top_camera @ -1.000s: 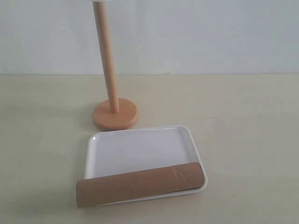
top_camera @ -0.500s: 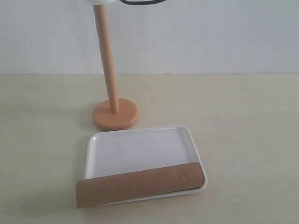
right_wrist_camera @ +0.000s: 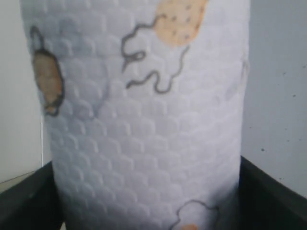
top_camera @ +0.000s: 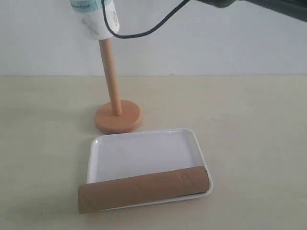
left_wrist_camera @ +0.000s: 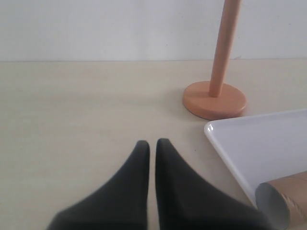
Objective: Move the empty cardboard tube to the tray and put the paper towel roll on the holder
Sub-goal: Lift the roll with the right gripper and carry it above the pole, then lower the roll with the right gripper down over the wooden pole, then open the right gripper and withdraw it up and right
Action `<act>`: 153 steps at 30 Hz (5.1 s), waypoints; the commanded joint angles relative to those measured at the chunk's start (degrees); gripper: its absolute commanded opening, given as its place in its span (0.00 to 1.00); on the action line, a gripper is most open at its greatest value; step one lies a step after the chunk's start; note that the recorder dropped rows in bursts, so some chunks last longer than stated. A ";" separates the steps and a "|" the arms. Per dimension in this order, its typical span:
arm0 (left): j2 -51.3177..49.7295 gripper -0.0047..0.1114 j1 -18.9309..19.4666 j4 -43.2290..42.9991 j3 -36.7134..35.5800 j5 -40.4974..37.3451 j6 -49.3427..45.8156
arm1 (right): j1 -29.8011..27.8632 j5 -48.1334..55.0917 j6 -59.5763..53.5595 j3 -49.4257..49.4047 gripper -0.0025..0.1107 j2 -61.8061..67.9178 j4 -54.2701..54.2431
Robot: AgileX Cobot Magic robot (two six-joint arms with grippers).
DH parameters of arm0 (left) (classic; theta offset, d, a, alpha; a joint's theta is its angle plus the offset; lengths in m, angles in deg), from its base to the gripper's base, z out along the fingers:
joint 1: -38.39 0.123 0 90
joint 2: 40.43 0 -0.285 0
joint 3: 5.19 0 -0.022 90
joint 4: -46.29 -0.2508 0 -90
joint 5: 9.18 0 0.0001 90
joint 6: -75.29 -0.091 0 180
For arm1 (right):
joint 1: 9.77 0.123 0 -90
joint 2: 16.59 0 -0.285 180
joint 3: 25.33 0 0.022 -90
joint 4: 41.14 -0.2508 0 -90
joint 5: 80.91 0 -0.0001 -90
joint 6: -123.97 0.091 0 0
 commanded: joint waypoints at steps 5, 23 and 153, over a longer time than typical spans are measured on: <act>0.21 0.08 0.19 0.53 -0.21 0.02 0.59 | 0.84 -2.10 0.47 0.58 0.02 0.07 -0.88; 0.21 0.08 0.19 0.53 -0.21 0.02 0.59 | 0.03 14.67 12.01 -1.58 0.02 -1.96 5.26; 0.21 0.08 0.19 0.53 -0.21 0.02 0.59 | -6.01 61.05 -11.88 -32.09 0.08 -36.61 -16.00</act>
